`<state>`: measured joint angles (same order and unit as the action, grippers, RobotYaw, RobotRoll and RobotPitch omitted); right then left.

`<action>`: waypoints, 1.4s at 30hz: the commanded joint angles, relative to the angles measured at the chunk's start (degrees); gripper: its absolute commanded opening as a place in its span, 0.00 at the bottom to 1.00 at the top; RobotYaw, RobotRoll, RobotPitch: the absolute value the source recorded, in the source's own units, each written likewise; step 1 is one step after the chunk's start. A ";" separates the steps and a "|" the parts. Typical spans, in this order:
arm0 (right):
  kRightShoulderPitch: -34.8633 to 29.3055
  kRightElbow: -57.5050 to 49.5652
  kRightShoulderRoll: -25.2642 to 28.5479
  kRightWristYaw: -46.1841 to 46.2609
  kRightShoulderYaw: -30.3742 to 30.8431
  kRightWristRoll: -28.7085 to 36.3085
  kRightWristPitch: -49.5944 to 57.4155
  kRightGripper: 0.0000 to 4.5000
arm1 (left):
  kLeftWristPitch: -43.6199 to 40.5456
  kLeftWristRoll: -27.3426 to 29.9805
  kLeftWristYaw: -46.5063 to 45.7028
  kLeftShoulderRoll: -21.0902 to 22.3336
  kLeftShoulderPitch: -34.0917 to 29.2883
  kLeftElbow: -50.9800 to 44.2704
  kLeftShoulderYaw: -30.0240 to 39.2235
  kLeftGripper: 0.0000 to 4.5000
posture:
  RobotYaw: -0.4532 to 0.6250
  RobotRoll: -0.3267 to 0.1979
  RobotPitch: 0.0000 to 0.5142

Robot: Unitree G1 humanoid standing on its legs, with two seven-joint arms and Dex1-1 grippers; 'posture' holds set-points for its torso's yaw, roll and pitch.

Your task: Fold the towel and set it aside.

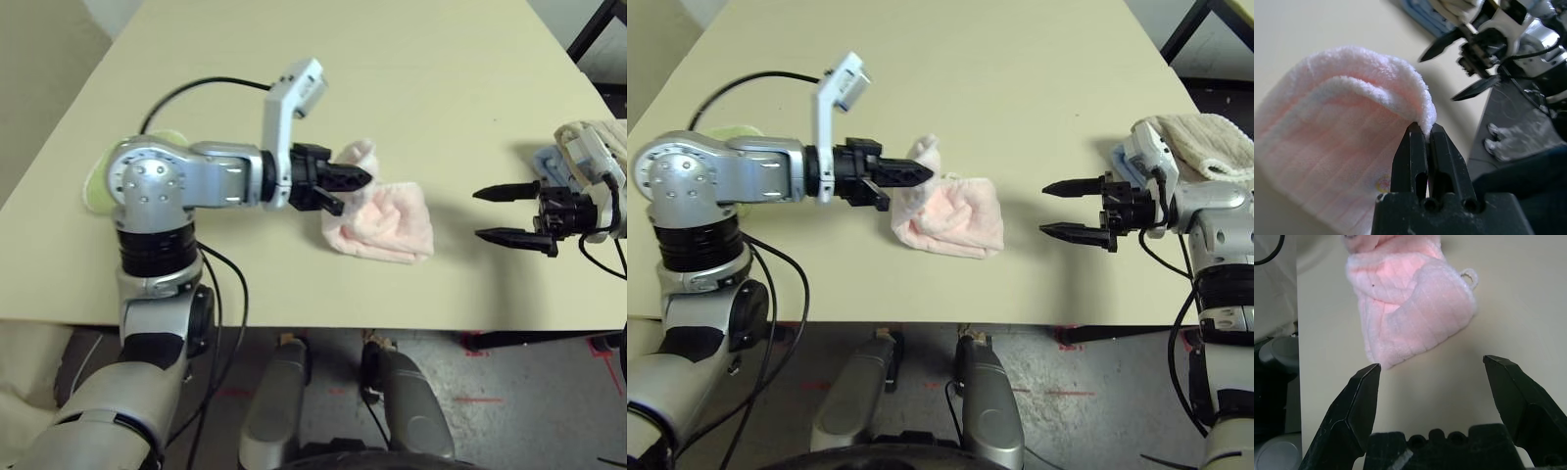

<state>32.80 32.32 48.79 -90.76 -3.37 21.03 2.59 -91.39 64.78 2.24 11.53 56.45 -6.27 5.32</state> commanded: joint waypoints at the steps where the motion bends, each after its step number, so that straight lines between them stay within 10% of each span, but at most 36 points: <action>1: -1.27 0.13 -0.03 0.39 -0.49 -0.52 -0.52 1.00 | 0.33 -3.83 1.48 -2.33 1.03 2.52 -2.37 0.01 | 0.50 0.62 0.34; 16: -3.51 -0.95 0.14 2.08 -1.11 -0.38 -0.59 1.00 | 10.27 -19.52 9.60 -11.91 -2.52 13.25 -15.02 0.01 | 0.48 0.62 0.33; 29: -2.15 1.51 0.38 1.79 -0.57 -1.09 -1.14 1.00 | 4.49 -18.90 11.19 -14.15 0.94 3.20 -6.90 0.99 | 0.49 0.62 0.33; 39: 6.88 2.61 -1.43 2.78 -2.36 2.86 9.15 1.00 | 5.56 -18.80 15.09 -3.43 0.02 -6.63 -0.52 0.99 | 0.51 0.62 0.32; 42: 8.21 -2.04 -3.28 3.77 -2.70 5.41 15.13 0.92 | 12.01 -20.87 19.60 3.54 -4.99 -8.56 -3.38 0.86 | 0.51 0.62 0.31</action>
<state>40.55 33.06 46.02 -87.62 -5.42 24.51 14.49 -82.71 45.36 18.97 12.60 54.01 -13.12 4.02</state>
